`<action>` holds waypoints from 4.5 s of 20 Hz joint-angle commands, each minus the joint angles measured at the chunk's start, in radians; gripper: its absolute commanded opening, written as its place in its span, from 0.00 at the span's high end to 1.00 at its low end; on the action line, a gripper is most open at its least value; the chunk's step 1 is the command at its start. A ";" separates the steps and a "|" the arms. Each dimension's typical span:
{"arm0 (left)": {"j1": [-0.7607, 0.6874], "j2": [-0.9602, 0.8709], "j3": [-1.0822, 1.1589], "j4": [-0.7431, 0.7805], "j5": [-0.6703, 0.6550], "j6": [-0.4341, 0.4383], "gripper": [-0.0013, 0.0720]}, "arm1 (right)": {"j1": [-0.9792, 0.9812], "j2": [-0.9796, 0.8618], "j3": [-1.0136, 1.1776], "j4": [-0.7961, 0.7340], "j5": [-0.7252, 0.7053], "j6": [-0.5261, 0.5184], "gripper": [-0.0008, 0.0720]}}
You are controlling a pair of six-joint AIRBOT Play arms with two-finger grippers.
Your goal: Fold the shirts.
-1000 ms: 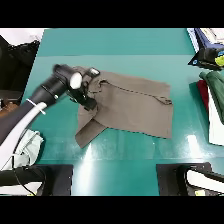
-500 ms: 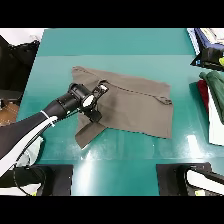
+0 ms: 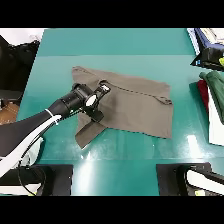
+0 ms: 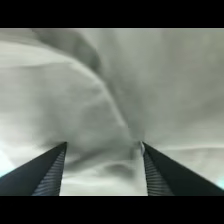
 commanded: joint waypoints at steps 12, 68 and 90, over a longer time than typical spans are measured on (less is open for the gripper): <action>0.251 0.298 0.016 0.050 -0.055 -0.037 0.94 | -0.063 0.163 -0.412 -0.001 0.114 -0.037 0.22; 0.455 0.739 0.845 -0.300 0.183 0.079 0.94 | -0.419 0.385 0.399 0.236 -0.076 -0.005 0.97; 0.461 0.009 0.425 -0.011 0.182 0.051 0.31 | 0.086 -0.282 -0.003 -0.074 -0.275 0.029 0.62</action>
